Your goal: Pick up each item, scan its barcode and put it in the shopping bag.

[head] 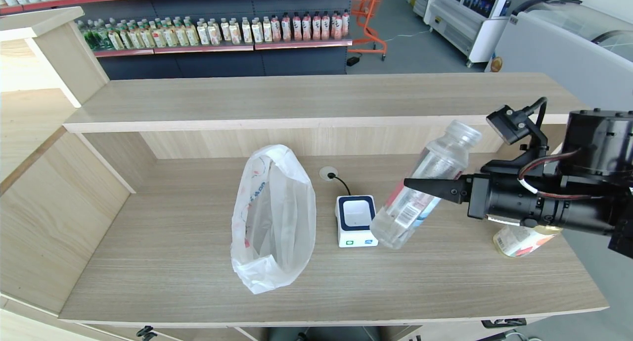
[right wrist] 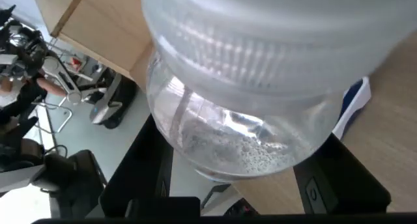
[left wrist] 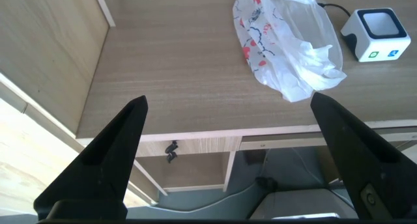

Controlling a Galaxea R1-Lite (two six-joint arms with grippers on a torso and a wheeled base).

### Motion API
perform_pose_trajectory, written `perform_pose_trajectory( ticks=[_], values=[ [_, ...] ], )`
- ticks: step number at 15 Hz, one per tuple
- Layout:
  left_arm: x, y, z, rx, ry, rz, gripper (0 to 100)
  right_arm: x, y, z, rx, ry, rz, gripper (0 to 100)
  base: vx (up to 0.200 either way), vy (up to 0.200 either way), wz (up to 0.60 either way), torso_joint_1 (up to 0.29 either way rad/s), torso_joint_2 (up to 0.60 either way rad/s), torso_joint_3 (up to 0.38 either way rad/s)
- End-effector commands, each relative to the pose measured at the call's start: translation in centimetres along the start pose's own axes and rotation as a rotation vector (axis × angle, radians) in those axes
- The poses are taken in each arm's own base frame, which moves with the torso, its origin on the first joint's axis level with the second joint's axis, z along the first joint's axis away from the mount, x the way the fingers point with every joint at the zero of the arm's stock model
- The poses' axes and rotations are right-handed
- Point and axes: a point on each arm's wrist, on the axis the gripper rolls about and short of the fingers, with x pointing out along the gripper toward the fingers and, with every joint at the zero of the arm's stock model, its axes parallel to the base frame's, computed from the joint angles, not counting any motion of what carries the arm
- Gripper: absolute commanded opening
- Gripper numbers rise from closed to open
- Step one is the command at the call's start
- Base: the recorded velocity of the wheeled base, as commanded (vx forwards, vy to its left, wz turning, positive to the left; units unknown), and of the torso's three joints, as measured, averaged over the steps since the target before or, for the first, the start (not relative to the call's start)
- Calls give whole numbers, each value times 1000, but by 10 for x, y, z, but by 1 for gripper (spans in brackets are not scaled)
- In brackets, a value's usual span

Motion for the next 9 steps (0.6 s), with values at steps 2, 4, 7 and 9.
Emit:
perform_pose_trajectory(
  ticks=[2, 4, 7, 9],
  values=[
    [0, 0, 0, 0, 1, 0, 100, -8, 50, -7, -15, 18, 159, 0, 0, 0, 0, 0, 0, 0],
    [0, 0, 0, 0, 1, 0, 100, -2, 54, -12, -13, 37, 179, 0, 0, 0, 0, 0, 0, 0],
    [0, 0, 0, 0, 2, 0, 100, 0, 55, -13, -11, 46, 186, 0, 0, 0, 0, 0, 0, 0],
    [0, 0, 0, 0, 2, 0, 100, -1, 55, -14, -10, 48, 184, 0, 0, 0, 0, 0, 0, 0]
  ],
)
